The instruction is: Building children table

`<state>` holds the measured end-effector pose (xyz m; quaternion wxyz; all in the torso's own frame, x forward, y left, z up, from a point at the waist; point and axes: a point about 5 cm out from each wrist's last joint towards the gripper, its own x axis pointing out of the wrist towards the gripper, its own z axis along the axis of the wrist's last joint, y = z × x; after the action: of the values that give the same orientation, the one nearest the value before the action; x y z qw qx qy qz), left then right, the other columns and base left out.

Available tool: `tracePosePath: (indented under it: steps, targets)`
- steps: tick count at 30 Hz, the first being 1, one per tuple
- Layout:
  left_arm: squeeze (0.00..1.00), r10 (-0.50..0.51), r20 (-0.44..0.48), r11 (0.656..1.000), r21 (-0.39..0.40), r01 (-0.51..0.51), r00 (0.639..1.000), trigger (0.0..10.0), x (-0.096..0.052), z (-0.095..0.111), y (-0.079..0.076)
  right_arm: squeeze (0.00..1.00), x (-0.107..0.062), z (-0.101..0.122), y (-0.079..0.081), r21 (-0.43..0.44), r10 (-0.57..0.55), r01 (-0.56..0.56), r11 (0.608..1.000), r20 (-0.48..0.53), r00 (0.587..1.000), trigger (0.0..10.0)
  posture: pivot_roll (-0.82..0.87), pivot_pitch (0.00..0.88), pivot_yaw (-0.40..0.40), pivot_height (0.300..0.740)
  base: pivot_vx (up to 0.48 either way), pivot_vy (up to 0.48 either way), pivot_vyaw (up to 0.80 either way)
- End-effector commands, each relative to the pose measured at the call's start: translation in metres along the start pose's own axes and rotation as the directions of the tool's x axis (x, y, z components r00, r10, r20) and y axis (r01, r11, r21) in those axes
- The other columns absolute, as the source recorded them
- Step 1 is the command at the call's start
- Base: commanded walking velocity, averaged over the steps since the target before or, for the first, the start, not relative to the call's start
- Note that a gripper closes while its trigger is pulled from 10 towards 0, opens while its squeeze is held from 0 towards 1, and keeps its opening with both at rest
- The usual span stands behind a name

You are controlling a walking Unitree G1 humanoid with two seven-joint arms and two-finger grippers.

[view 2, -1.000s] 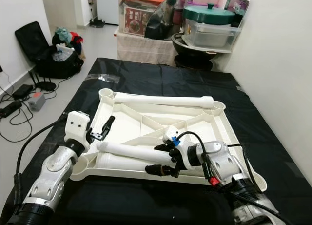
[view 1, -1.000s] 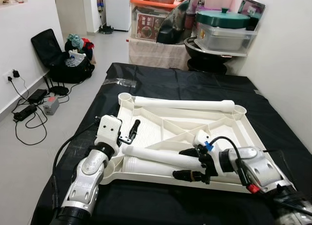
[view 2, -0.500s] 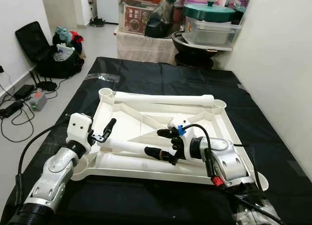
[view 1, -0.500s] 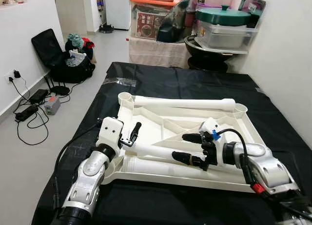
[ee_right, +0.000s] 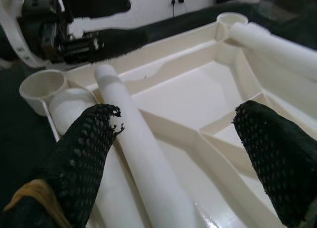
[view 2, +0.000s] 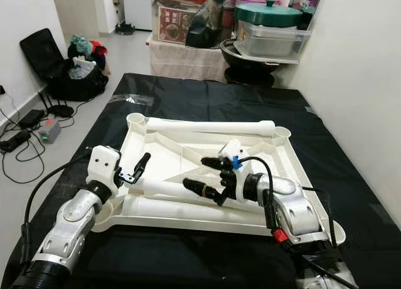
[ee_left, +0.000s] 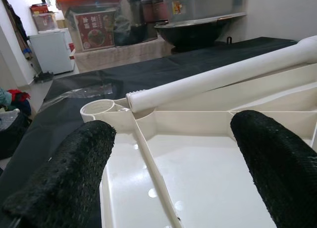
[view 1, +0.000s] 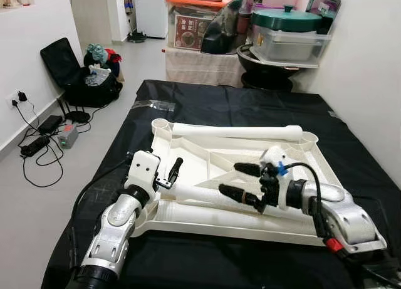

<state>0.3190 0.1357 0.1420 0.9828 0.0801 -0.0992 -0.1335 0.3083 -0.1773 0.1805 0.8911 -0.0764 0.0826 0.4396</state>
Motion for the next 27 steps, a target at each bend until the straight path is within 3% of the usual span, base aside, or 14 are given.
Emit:
tracePosePath:
  steps: [1,2,4,8,9,10,14,15,17,20,21,23,24,27]
  targets:
    - [0.00,-0.016,-0.004,1.000,0.003,0.016,1.000,10.0,0.002,-0.002,-0.003,0.00,0.001,0.005,-0.001,-0.030,-0.037,0.037,0.999,0.001,0.999,0.0,0.03,0.000,-0.078,0.740,0.000,0.000,0.00]
    - [0.00,-0.015,-0.004,1.000,0.005,0.015,1.000,10.0,0.002,-0.002,-0.001,0.00,0.001,0.010,-0.004,-0.030,-0.074,0.075,0.997,0.036,0.997,10.0,0.03,0.000,-0.076,0.740,0.000,0.000,0.00]
    - [0.00,-0.014,-0.005,1.000,0.007,0.014,1.000,10.0,0.001,-0.002,0.000,0.00,0.001,0.018,-0.006,-0.015,-0.101,0.103,0.995,0.106,0.989,0.0,0.03,0.000,-0.074,0.740,0.000,0.000,0.00]
    - [0.00,-0.015,-0.005,1.000,0.007,0.015,1.000,10.0,0.001,-0.002,0.000,0.00,0.003,0.023,-0.008,-0.011,-0.138,0.141,0.990,0.127,0.982,1.7,0.03,0.000,-0.072,0.740,0.000,0.000,0.00]
    - [0.00,-0.017,-0.006,1.000,0.007,0.017,1.000,10.0,0.000,-0.002,0.000,0.00,0.005,0.024,-0.008,-0.003,-0.158,0.159,0.987,0.128,0.979,10.0,0.03,0.000,-0.066,0.740,0.000,0.000,0.00]
    - [0.00,-0.020,-0.008,1.000,0.009,0.020,1.000,10.0,0.000,-0.002,0.001,0.00,0.006,0.027,-0.008,-0.007,-0.177,0.180,0.984,0.157,0.972,0.0,0.03,0.000,-0.060,0.740,0.000,0.000,0.00]
    - [0.00,-0.029,-0.012,0.999,0.019,0.029,1.000,10.0,-0.001,-0.002,0.004,0.00,0.005,0.029,-0.004,-0.004,-0.197,0.201,0.980,0.189,0.962,0.0,0.04,0.000,-0.050,0.740,0.000,0.000,0.00]
    - [0.00,-0.031,-0.013,0.999,0.023,0.031,0.999,10.0,-0.001,-0.002,0.005,0.00,0.006,0.028,-0.004,-0.006,-0.215,0.219,0.976,0.183,0.959,10.0,0.04,0.000,-0.047,0.740,0.000,0.000,0.00]
    - [0.00,-0.032,-0.005,0.999,0.041,0.032,0.999,10.0,0.005,0.002,0.012,0.00,0.005,0.035,-0.007,0.035,-0.291,0.295,0.955,0.296,0.910,0.0,0.04,0.000,-0.034,0.740,0.000,0.000,0.00]
    - [0.00,-0.032,-0.004,0.999,0.042,0.032,0.999,10.0,0.006,0.003,0.012,0.00,0.005,0.036,-0.008,0.044,-0.320,0.322,0.946,0.299,0.899,0.0,0.04,0.000,-0.034,0.740,0.000,0.000,0.00]
    - [0.00,-0.035,0.000,0.999,0.041,0.035,0.999,10.0,0.006,0.003,0.011,0.00,0.004,0.040,-0.012,0.077,-0.386,0.383,0.921,0.328,0.862,10.0,0.03,0.000,-0.021,0.740,0.000,0.000,0.00]
    - [0.00,-0.043,-0.001,0.998,0.041,0.043,0.999,10.0,0.006,0.003,0.008,0.00,-0.001,0.043,-0.014,0.121,-0.466,0.456,0.882,0.370,0.804,10.0,0.03,0.000,-0.014,0.740,0.000,0.000,0.00]
    - [0.00,-0.054,-0.001,0.998,0.042,0.054,0.999,10.0,0.006,0.003,0.004,0.00,-0.008,0.046,-0.007,0.138,-0.486,0.479,0.867,0.447,0.751,0.0,0.03,0.000,-0.010,0.740,0.000,0.000,0.00]
    - [0.00,-0.066,0.000,0.997,0.040,0.066,0.998,10.0,0.005,0.003,0.000,0.00,-0.017,0.047,0.004,0.151,-0.494,0.492,0.858,0.504,0.708,0.0,0.03,0.000,-0.009,0.740,0.000,0.000,0.00]
